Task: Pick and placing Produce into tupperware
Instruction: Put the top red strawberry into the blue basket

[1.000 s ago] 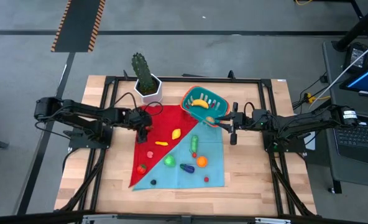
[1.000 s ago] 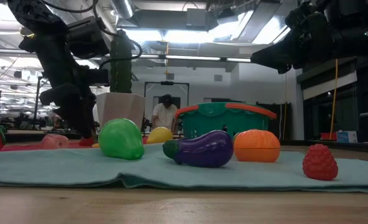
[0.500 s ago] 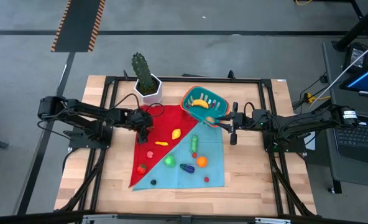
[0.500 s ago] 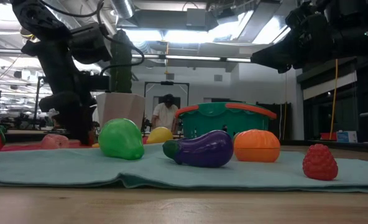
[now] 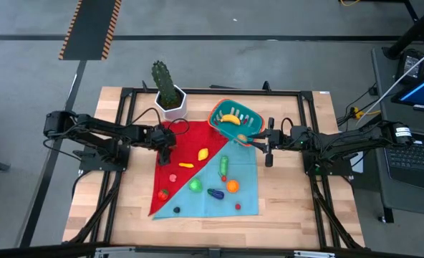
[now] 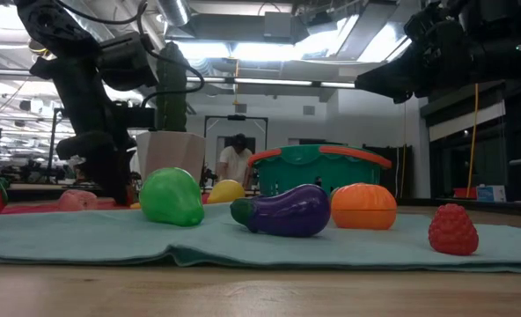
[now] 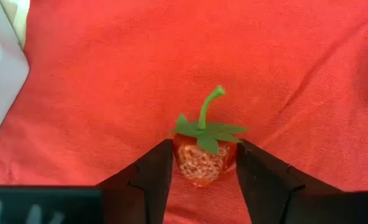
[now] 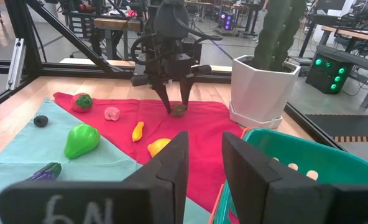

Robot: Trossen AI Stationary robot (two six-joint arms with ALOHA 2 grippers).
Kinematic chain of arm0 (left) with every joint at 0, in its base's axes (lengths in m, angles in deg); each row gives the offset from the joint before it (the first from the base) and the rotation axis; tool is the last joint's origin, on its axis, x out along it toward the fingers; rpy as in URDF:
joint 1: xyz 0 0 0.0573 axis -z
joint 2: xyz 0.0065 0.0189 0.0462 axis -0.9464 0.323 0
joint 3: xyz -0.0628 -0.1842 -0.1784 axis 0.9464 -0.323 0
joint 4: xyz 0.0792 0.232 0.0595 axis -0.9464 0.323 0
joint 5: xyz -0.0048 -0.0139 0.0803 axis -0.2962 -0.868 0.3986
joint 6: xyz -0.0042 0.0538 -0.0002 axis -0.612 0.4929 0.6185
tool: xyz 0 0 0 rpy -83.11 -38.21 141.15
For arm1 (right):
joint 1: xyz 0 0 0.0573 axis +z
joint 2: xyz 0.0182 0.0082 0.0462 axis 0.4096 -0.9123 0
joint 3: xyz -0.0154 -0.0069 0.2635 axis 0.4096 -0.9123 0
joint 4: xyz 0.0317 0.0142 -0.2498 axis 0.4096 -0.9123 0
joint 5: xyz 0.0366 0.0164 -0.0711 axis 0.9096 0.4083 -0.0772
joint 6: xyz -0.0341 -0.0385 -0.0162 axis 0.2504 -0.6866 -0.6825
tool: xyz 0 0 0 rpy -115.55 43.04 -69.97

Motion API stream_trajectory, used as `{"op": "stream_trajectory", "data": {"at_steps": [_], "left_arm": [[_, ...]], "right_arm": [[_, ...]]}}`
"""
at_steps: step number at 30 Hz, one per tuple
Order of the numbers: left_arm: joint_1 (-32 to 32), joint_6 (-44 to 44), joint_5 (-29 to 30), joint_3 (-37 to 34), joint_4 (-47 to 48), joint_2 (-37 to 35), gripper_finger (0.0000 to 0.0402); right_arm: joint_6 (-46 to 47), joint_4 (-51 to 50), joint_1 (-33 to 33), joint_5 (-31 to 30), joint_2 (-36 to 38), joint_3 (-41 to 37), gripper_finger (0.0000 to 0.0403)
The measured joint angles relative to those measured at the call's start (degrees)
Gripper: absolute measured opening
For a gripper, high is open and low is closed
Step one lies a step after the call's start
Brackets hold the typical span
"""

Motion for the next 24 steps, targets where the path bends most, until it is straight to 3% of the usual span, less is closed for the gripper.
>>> {"op": "stream_trajectory", "data": {"at_steps": [6, 16, 24], "left_arm": [[0.0, -0.3, 0.1, 0.0, 0.0, 0.0, 0.0123], [0.0, -0.2, 2.0, 0.0, 0.0, 0.0, 0.0139], [0.0, 1.6, 2.2, 2.8, 1.6, 0.0, 0.0122]], "right_arm": [[0.0, 0.0, 0.0, 0.0, 0.0, 0.0, 0.0098], [0.0, 0.0, 0.0, 0.0, 0.0, 0.0, 0.0098], [0.0, 0.0, 0.0, 0.0, 0.0, 0.0, 0.0098]]}}
